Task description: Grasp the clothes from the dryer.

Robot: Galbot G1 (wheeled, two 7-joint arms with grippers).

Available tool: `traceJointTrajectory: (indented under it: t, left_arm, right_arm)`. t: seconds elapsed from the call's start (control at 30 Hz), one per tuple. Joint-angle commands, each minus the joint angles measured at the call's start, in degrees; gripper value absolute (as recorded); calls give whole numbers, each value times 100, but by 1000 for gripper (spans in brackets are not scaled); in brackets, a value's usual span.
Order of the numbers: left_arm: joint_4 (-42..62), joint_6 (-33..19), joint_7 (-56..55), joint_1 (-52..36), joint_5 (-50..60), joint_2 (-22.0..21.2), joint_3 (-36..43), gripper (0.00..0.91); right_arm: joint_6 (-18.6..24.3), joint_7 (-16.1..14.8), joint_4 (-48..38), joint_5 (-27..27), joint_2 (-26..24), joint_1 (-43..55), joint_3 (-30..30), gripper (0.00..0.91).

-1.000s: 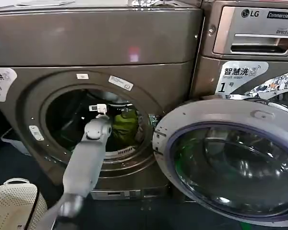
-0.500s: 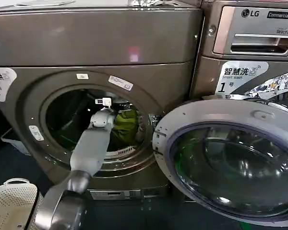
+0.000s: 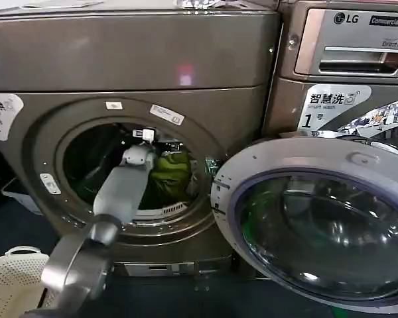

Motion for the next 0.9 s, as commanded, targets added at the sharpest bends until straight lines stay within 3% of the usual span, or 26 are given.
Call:
traceJointTrajectory:
  t: [0.03, 0.47, 0.9]
  left_arm:
    - [771, -202, 2053, -476, 613, 191, 1348, 907]
    - [1607, -1019, 3930, -799, 1202, 216, 2075, 907]
    - [1667, -1634, 5416, -1050, 1728, 389, 2706, 907]
  right_arm:
    - [7, -10, 7, 24, 15, -1, 8, 907]
    - [16, -26, 54, 41, 39, -8, -2, 907]
    - [19, -37, 82, 39, 10, -4, -54, 907]
